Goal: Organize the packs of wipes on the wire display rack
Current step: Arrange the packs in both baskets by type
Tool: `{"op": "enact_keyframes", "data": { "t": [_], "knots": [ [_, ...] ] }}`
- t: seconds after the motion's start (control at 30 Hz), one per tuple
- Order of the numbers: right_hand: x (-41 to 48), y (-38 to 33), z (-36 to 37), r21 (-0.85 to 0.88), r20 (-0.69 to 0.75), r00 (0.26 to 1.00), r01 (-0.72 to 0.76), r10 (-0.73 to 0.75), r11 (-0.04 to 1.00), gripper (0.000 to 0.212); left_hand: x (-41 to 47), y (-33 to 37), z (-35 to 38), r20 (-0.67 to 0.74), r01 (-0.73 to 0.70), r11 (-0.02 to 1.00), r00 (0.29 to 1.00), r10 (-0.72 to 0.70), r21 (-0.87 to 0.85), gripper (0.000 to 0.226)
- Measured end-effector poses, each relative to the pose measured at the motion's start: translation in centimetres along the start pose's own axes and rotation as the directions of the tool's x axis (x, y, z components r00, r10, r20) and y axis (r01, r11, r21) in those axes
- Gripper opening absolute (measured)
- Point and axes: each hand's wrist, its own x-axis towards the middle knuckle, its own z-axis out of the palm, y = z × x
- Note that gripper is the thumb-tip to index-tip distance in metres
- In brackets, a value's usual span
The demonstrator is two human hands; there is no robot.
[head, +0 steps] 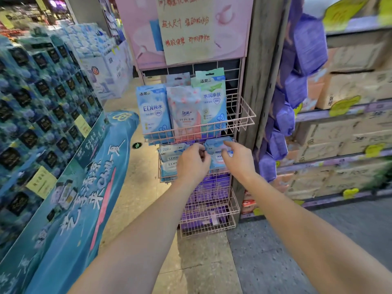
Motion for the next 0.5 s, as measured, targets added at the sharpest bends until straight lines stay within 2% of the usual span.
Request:
{"op": "enact_keyframes", "data": {
  "t": [0.17, 0.27, 0.37, 0.5],
  "knots": [
    [-0.8, -4.7, -1.8, 0.057, -0.204, 0.971, 0.141, -0.126, 0.988, 0.034, -0.5, 1.3, -3.0, -0.119, -0.103, 0.991, 0.989, 0.092, -0.083, 0.017],
    [0.0, -7.3, -3.1, 0.104, -0.296, 0.946, 0.166, -0.129, 0.981, 0.029, -0.2, 2.1, -5.0, -0.228, -0.179, 0.979, 0.962, 0.152, -0.102, 0.017],
    [1.6, -9.1, -4.5, 0.161, -0.262, 0.961, 0.138, -0.093, 0.977, 0.034, 0.3, 2.7, -6.6, -0.3, -0.213, 0.973, 0.937, 0.179, -0.084, 0.017],
    [4.4, -10.3, -5.9, 0.227, -0.231, 0.972, 0.1, -0.046, 0.969, 0.043, 1.2, 3.7, -8.0, -0.328, -0.24, 0.969, 0.922, 0.207, -0.063, 0.017]
  ]
}}
